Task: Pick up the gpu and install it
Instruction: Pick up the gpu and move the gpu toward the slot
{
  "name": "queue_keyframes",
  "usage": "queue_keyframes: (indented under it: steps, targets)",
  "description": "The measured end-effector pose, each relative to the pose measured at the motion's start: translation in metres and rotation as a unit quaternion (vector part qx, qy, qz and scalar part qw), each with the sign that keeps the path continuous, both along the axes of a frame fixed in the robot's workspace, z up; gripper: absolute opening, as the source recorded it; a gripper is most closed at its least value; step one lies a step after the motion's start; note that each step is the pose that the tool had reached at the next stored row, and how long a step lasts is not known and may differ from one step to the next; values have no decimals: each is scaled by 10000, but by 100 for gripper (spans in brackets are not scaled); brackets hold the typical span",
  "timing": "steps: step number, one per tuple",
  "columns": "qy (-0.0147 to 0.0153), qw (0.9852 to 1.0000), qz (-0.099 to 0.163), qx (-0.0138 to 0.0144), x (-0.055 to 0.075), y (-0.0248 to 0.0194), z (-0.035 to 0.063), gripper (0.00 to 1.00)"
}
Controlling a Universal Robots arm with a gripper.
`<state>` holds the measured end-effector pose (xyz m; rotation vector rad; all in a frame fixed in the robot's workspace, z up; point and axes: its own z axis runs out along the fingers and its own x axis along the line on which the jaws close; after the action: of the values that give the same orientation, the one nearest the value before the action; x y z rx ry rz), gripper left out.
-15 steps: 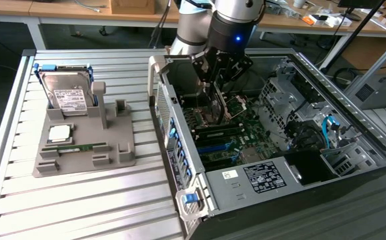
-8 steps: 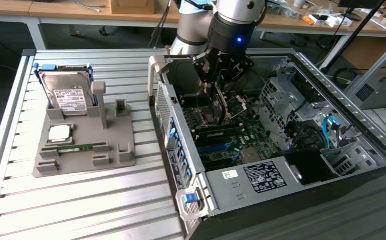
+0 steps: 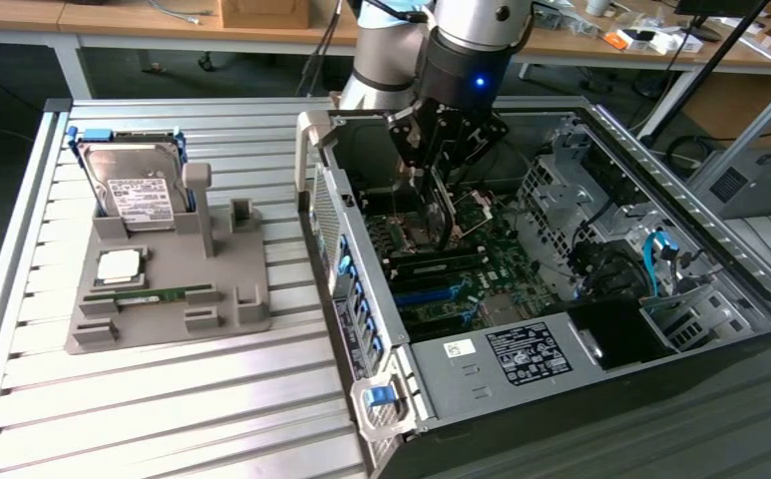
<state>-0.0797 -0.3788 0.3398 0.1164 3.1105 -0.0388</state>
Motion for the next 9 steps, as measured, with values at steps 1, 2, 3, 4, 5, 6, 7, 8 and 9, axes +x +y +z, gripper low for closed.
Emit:
queue_keyframes:
  steps: [1, 2, 3, 4, 5, 6, 7, 8, 9]
  targets:
    - [0, 10000, 0, 0, 3, 0, -3, 27]
    - [0, 10000, 0, -1, 7, 0, -5, 27]
    - [0, 10000, 0, -2, 12, 0, -9, 27]
    - [0, 10000, 0, -3, 17, 0, -13, 27]
    - [0, 10000, 0, -3, 23, 0, -18, 27]
    - [0, 10000, 0, -3, 26, 0, -21, 27]
    - [0, 10000, 0, -4, 29, 0, -23, 27]
    - [0, 10000, 0, -4, 35, 0, -28, 27]
    - [0, 10000, 0, -5, 39, 0, -31, 27]
